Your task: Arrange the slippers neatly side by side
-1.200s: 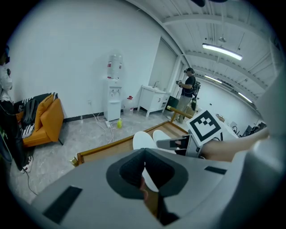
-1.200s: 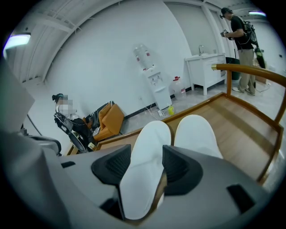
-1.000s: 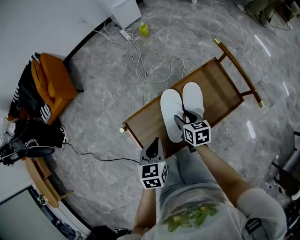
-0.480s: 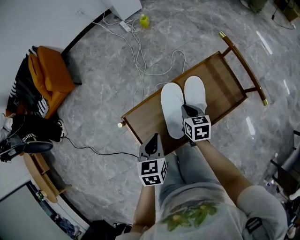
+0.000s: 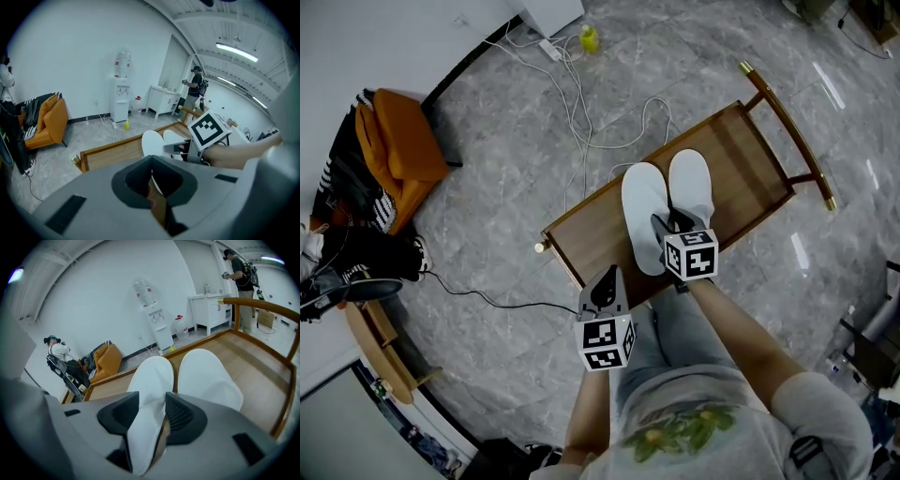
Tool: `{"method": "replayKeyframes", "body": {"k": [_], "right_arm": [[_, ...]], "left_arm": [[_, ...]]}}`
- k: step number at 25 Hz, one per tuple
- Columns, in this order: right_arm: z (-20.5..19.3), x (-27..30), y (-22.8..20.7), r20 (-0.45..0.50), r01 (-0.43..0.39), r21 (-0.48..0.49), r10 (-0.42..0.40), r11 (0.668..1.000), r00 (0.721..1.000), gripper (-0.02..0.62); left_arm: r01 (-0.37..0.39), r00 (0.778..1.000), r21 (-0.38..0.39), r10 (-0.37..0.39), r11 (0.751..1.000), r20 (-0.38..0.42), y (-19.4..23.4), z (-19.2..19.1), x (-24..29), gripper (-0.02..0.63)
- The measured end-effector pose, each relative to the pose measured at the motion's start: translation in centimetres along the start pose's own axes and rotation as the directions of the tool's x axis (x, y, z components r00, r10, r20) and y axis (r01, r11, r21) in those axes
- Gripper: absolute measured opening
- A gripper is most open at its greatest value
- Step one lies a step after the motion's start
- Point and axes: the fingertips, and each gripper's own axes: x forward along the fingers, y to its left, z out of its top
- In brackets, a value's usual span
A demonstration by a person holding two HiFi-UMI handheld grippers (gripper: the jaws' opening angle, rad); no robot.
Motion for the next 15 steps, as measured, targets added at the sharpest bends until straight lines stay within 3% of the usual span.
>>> {"method": "replayKeyframes", "body": {"k": [5, 15], "right_arm": [[-0.08, 0.8, 0.12, -0.012, 0.0, -0.012, -0.001, 1.0, 1.0, 0.057], [0.3, 0.35, 1.02, -0.059, -0.105, -0.126, 0.098, 0.986, 0.993, 0.032]], "left_arm": [[0.003, 1.0, 0.002, -0.003, 1.0, -0.003, 0.06, -0.05, 0.09, 0.015], [-0.007, 1.0, 0.004, 0.007, 1.0, -0.006, 0.7, -0.15, 0.25, 0.015]]}}
